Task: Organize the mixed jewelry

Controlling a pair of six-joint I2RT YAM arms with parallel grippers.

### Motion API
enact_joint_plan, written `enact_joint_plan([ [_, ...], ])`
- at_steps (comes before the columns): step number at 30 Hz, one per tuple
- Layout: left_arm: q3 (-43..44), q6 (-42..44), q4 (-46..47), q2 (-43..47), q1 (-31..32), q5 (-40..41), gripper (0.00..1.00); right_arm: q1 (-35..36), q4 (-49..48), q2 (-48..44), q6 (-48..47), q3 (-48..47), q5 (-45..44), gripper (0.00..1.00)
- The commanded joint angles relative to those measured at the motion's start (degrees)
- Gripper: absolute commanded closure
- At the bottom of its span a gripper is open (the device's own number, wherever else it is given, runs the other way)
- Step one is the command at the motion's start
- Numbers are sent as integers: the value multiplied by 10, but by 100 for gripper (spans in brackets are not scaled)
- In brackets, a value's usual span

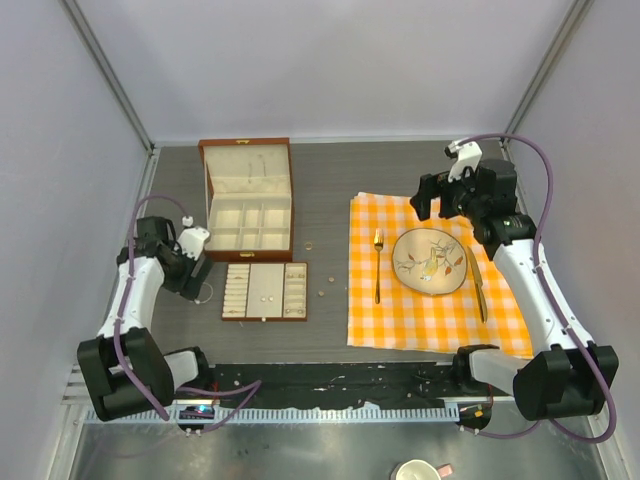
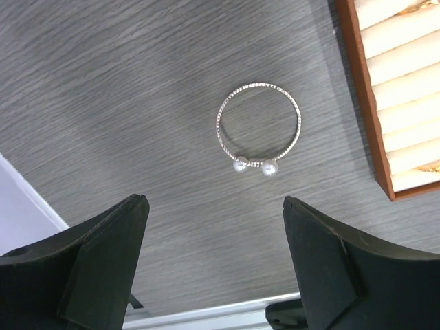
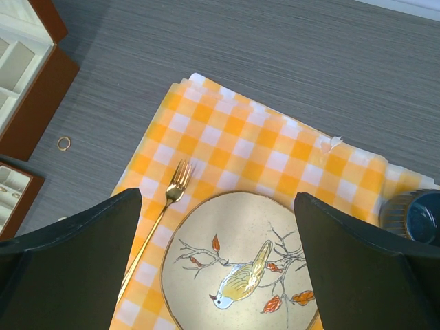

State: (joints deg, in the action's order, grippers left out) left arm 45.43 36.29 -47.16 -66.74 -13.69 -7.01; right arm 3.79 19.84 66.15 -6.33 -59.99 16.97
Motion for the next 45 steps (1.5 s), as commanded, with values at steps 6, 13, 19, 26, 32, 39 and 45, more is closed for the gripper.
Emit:
enact_joint_plan([
  [6, -10, -31, 86, -75, -5, -5, 18, 1, -2, -8, -3, -18, 37, 0],
  [13, -36, -50, 145, -95, -4, 20, 24, 2, -1, -4, -2, -16, 40, 0],
  [19, -66, -51, 178, -84, -4, 40, 28, 2, -1, 3, -3, -16, 42, 0],
  [26, -85, -62, 211, -90, -4, 45, 35, 2, -1, 4, -3, -16, 46, 0],
  [32, -100, -63, 224, -92, -5, 47, 49, 1, 0, 6, -6, -15, 43, 0],
  [39, -122, -63, 234, -88, -5, 50, 72, 1, -1, 11, -8, -15, 43, 0],
  [45, -114, -69, 225, -82, -4, 52, 100, 2, -1, 12, -9, -15, 44, 0],
])
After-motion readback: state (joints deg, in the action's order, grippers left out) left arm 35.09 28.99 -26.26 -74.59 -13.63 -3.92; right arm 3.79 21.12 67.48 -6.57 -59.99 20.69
